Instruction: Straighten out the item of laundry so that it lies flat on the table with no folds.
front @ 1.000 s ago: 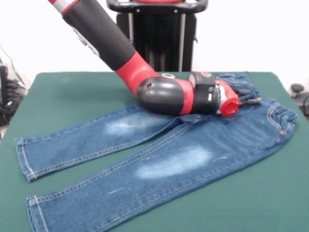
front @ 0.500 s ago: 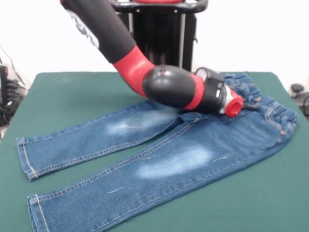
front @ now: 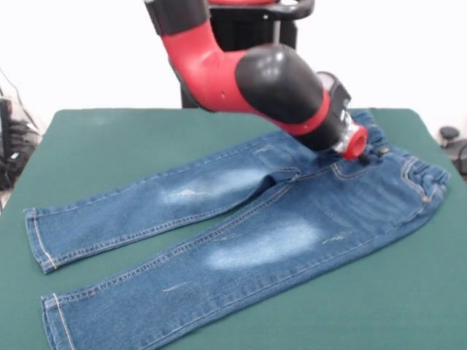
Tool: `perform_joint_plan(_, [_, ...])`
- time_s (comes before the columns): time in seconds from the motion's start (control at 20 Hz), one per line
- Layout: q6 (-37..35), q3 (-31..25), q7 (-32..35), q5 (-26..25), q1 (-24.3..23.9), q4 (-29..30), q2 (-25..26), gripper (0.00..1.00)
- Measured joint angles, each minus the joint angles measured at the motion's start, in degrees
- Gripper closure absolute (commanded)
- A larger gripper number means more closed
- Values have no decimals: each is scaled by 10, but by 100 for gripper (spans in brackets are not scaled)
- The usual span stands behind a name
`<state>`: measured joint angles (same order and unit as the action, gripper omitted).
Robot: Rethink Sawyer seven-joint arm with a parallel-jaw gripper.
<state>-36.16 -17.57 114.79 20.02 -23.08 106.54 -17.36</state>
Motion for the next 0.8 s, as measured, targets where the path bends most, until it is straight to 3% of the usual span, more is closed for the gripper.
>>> perform_joint_plan(0.4, [0, 49, 0, 0, 5, 0, -55, 0])
perform_joint_plan(0.8, [0, 72, 0, 1, 4, 0, -75, 0])
